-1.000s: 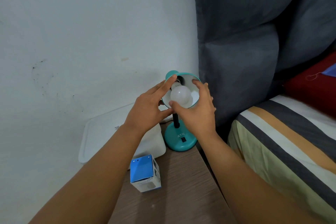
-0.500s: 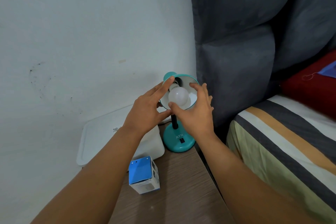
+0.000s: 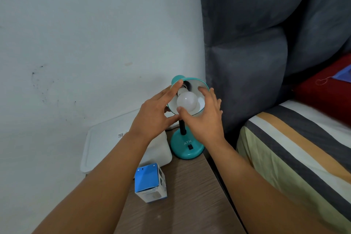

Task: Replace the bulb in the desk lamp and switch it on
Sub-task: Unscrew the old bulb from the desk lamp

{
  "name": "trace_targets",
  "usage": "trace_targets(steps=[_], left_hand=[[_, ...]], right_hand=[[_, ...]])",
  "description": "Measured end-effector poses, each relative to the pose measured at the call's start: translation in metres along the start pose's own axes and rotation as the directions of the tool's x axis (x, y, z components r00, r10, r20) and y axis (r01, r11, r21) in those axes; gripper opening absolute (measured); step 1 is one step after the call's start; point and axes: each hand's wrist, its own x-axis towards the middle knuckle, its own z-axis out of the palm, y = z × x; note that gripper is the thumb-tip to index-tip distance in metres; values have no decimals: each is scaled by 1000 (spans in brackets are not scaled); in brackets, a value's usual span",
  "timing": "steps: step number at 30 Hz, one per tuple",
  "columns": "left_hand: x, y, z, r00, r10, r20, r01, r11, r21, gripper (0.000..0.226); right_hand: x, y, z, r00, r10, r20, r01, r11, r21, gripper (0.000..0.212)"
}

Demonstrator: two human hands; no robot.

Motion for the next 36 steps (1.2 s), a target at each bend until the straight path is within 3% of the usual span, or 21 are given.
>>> trace_targets(steps=[4, 8, 12, 15, 19, 25, 32, 36], left_hand=[[0, -3, 0, 1000, -4, 12, 4, 1000, -4, 99], [0, 0, 1, 1000, 4, -3, -4, 1000, -15, 94], [-3, 2, -1, 1000, -6, -10, 6, 1000, -13, 92], [-4, 2, -1, 1000, -17, -10, 17, 1000, -9, 93], [-2, 0, 0, 999, -34, 5, 34, 999, -19, 98], [-3, 1, 0, 1000, -25, -4, 25, 999, -34, 95], [-2, 5, -2, 1000, -19, -7, 19, 1000, -22, 92], [-2, 3, -1, 1000, -31, 2, 31, 999, -17, 95]], right_hand=[[2, 0, 2, 998, 65, -7, -65, 995, -79, 66], [4, 0, -1, 999, -34, -17, 33, 999, -38, 59], [3, 1, -2, 994, -110, -8, 108, 990, -91, 68], [3, 2, -2, 1000, -27, 10, 28, 991, -133, 85], [2, 2, -2, 998, 63, -3, -61, 965, -255, 77], [7, -1, -5, 996, -84, 12, 84, 968, -238, 65], [2, 5, -4, 1000, 23, 16, -20, 978, -206, 87], [2, 1, -4, 998, 69, -2, -67, 971, -231, 76]])
